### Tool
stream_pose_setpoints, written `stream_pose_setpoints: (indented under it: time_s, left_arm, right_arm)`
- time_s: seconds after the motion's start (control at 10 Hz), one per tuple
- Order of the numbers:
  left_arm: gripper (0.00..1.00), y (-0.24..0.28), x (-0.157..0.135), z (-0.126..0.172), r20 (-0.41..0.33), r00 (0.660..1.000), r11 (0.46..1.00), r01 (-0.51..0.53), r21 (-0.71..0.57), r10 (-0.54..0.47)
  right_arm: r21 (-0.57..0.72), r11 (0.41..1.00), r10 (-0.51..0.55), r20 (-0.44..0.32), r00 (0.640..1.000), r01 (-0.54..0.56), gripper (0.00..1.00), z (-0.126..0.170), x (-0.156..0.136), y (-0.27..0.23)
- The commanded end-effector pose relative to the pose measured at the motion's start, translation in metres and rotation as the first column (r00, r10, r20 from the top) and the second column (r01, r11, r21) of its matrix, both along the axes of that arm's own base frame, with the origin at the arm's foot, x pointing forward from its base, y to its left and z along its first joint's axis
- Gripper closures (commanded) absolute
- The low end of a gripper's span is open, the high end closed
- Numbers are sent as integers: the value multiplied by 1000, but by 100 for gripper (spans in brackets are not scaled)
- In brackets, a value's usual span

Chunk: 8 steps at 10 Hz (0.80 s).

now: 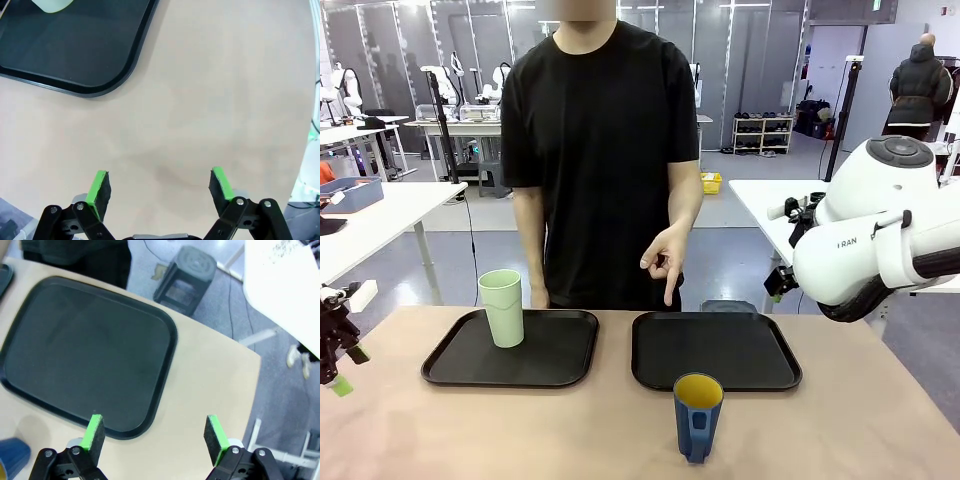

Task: Sort and store the cups by type.
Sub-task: Pick up the Handle plastic cup and place it into the empty Flat Tray.

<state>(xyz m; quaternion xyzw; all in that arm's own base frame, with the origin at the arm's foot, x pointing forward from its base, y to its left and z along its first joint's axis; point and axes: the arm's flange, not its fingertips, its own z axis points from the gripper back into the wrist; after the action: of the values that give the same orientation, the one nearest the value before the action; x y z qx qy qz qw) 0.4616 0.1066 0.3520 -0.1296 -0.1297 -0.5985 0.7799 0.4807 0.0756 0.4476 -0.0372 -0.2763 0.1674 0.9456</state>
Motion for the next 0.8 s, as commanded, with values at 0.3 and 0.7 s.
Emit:
stream_pose_setpoints:
  time_s: [0.3,0.7]
  left_arm:
    - [0,1,2,1,20,1000,1000,10,-9,-10]
    - [0,1,2,1,20,1000,1000,10,-9,-10]
  right_arm:
    - [-263,828,453,-209,867,-496,0,25,-49,-26]
    - [-334,526,688,-374,622,-782,0,13,-56,-44]
